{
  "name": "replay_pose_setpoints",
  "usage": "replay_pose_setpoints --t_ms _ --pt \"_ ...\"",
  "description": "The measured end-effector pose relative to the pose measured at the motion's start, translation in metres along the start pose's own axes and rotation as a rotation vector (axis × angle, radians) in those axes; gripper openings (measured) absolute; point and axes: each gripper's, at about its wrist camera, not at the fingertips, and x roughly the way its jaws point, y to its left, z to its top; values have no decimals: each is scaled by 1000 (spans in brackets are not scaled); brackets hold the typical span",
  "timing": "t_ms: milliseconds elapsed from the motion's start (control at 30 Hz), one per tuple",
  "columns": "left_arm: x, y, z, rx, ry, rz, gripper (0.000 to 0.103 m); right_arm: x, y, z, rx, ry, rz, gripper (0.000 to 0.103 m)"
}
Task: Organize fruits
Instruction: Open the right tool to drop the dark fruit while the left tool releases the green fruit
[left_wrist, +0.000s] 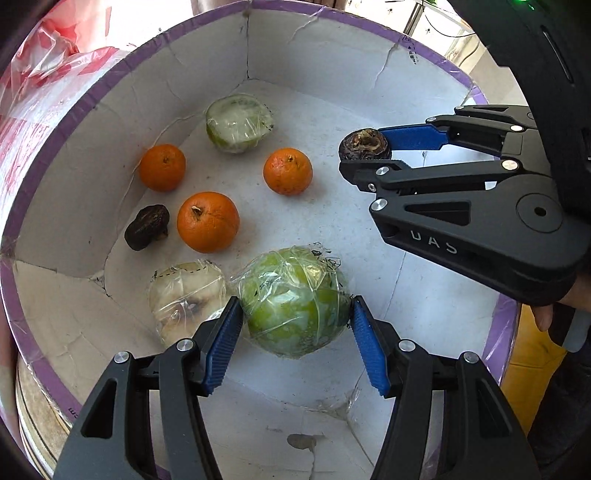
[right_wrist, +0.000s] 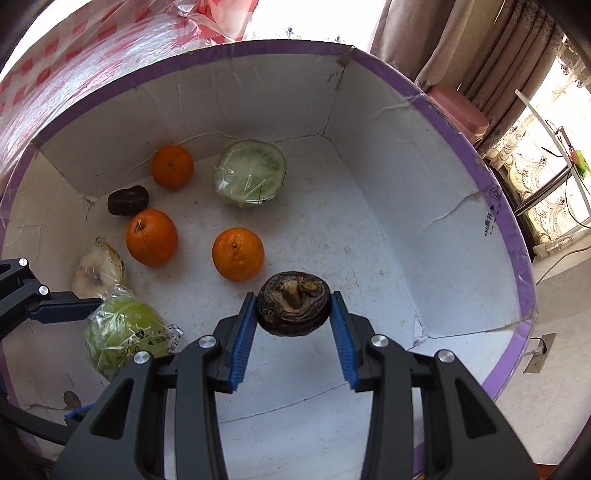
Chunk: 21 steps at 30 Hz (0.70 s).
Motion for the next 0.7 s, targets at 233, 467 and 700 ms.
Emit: replay_pose_setpoints --t_ms 233,467,700 --pt "3 -1 1 -2 -9 7 58 0 4 2 -8 2 -4 40" --pt "0 -2 -4 -4 -13 9 58 0 1 0 -2 -3 1 41" --pt "-4 -3 -6 -3 -24 12 59 -5 0 -1 -9 -21 -11 55"
